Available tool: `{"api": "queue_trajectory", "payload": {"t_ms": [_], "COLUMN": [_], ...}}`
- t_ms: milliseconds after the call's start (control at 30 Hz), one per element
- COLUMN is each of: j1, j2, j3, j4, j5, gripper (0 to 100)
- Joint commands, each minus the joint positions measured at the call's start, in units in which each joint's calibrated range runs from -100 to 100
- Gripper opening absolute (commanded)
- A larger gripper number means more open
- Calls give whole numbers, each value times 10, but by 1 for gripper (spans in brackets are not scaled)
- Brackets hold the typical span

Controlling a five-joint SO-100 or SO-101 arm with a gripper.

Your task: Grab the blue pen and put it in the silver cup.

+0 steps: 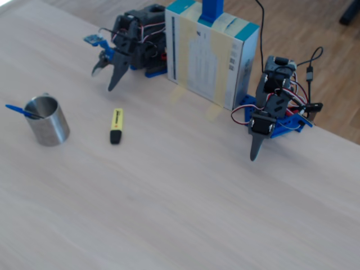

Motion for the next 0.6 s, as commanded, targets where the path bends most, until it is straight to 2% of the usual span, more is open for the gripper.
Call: {"api": "queue_trajectory", "payload": {"t_ms": [0,333,567], "j1": [0,0,0], "j2": [-8,-9,-9], "j3": [4,4,4], "j4": [36,120,128], "j5": [3,-1,4], "gripper": [39,35,35]}}
